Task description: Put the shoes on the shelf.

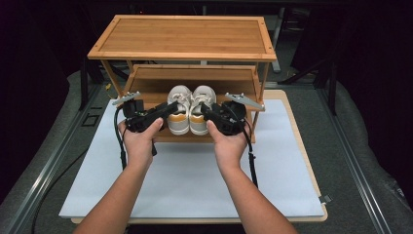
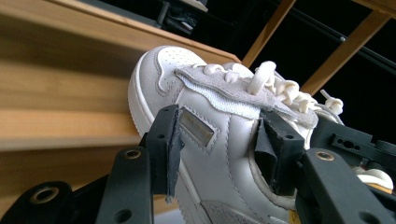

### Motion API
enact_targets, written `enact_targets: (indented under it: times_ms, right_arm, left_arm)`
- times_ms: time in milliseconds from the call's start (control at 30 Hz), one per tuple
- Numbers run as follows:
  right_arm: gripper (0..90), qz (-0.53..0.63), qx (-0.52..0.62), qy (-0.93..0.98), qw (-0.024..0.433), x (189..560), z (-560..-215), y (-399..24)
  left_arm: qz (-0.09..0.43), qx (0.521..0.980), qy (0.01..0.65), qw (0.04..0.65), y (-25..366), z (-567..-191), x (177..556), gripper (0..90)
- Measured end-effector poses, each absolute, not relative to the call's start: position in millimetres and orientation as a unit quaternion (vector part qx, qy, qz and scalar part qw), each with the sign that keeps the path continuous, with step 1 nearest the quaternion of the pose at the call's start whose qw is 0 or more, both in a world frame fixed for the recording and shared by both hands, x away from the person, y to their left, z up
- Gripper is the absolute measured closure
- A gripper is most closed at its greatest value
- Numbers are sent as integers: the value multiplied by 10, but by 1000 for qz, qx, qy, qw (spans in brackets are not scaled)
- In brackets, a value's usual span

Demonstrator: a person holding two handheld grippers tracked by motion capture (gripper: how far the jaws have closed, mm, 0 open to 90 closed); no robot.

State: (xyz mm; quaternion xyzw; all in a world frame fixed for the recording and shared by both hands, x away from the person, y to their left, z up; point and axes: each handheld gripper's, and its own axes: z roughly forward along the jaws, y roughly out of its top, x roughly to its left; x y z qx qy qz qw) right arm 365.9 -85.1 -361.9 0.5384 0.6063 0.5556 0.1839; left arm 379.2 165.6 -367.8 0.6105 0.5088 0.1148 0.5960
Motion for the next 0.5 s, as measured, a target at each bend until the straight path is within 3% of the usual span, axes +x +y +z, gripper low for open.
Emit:
enact_targets:
  times_ms: [500]
  right_arm:
    - [570, 549, 549, 606, 174, 4053, -3610, -902]
  left_arm:
    - [110, 611, 522, 585, 1589, -3625, 4168, 539]
